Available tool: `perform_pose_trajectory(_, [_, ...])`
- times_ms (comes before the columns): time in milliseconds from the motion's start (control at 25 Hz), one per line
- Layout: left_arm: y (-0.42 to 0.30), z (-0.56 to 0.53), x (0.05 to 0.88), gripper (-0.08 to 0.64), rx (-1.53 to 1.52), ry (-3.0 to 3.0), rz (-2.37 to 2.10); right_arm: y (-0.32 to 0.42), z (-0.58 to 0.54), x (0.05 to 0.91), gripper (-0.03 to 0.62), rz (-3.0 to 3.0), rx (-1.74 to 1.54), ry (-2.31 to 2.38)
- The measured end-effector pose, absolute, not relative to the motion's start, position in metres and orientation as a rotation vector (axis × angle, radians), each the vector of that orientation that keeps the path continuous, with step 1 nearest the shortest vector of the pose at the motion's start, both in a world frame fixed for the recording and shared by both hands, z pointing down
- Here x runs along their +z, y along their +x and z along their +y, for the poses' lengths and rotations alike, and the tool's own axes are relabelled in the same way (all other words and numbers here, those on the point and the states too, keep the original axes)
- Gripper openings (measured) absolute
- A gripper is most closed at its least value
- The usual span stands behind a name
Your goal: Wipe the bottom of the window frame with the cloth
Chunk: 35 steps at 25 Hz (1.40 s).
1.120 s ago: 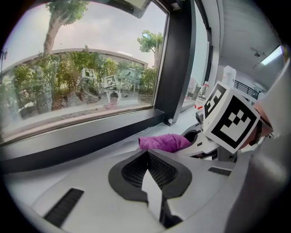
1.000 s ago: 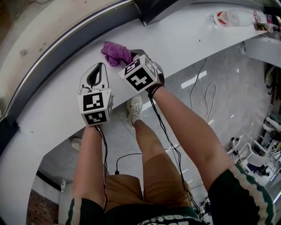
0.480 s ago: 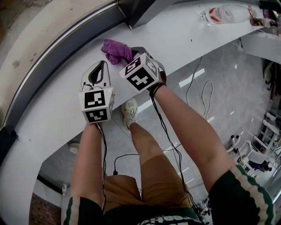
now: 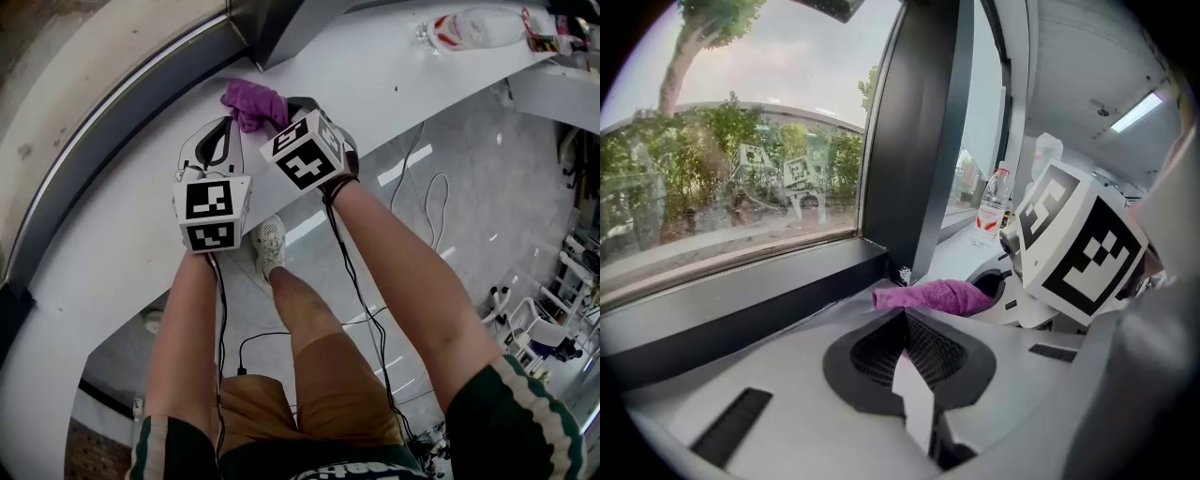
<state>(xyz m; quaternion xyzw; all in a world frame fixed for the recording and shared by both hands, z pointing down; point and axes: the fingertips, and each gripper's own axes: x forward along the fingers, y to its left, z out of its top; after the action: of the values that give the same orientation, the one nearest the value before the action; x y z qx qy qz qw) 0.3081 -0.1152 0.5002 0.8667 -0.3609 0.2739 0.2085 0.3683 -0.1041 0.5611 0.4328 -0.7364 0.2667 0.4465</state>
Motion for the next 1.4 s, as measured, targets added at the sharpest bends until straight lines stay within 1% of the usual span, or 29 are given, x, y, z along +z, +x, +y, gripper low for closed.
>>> perform_pose_trajectory(320, [0.326, -0.116, 0.498, 0.009, 0.754, 2.430, -0.970, 0.400, -0.110, 0.560, 0.101, -1.746, 0.695, 1.170])
perform_pose_trajectory(720, [0.326, -0.106, 0.505, 0.009, 0.760, 2.425, -0.953, 0.398, -0.105, 0.561, 0.098, -1.738, 0.604, 1.142])
perform_pose_trajectory(1400, [0.329, -0.065, 0.500, 0.009, 0.761, 2.426, -0.890, 0.411, -0.048, 0.559, 0.097, -1.673, 0.669, 1.187])
